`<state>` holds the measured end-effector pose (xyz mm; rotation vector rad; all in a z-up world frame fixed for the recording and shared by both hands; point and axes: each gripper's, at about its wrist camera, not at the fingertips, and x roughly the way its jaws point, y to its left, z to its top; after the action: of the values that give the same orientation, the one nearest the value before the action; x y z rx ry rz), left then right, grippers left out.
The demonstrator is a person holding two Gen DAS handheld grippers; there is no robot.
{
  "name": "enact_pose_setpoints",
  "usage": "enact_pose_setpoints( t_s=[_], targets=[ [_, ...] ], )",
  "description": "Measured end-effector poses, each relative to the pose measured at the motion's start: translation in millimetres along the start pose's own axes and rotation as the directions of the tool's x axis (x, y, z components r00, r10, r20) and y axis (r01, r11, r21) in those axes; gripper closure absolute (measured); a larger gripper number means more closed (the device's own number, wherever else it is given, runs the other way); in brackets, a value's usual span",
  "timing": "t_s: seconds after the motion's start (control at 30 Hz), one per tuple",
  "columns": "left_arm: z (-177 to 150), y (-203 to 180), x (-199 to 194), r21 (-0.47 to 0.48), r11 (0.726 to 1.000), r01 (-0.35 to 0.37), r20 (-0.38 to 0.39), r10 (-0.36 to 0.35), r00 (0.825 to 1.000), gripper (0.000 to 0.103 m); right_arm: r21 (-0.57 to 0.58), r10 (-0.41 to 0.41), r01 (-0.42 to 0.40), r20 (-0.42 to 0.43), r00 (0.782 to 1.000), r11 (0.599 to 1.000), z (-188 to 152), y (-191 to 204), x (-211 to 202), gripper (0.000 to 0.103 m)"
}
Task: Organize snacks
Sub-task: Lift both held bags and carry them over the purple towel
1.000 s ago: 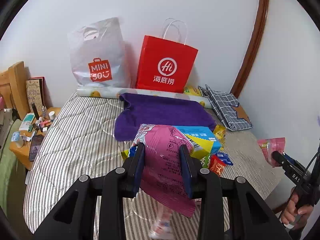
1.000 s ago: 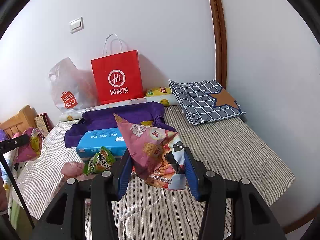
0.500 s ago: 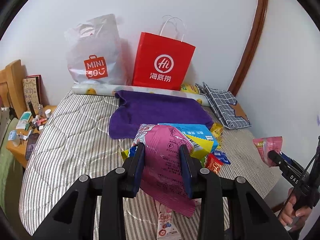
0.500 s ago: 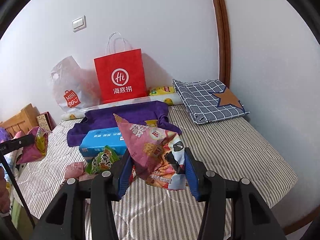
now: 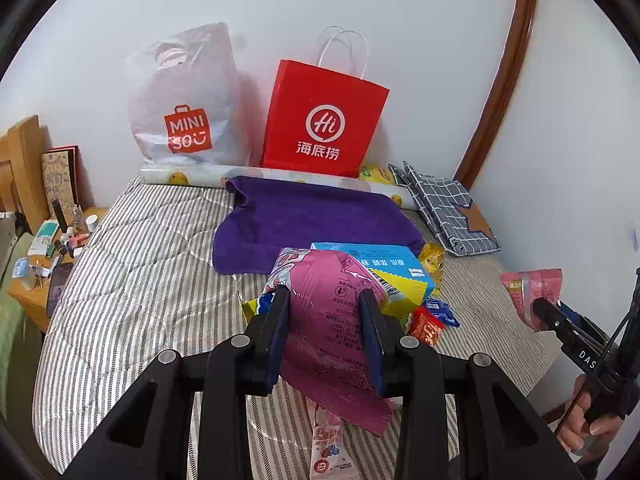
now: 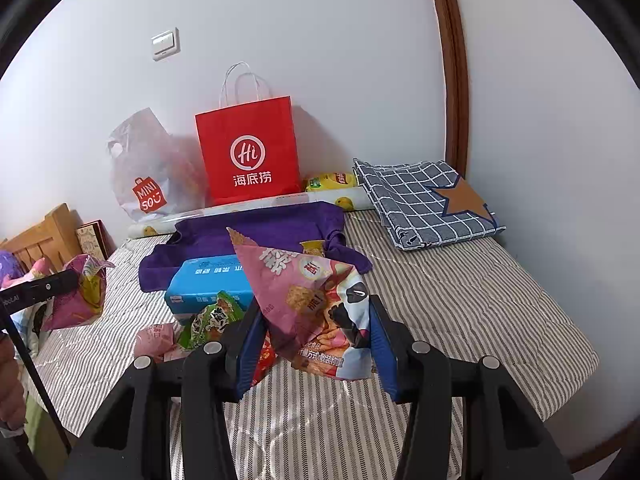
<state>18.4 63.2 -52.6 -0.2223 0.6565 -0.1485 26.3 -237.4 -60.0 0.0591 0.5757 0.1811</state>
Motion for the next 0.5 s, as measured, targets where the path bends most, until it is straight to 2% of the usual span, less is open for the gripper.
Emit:
enact_pose_setpoints(
  t_s=[0.5],
  targets=[
    [-0.6,0.2,-0.5,-0.003,1.000,0.009,0.001,-0.009,1.000,0.069,-0.009,0.002,-0.002,0.001,1.000,1.000,1.7,4.6,0.1,0.057]
  ],
)
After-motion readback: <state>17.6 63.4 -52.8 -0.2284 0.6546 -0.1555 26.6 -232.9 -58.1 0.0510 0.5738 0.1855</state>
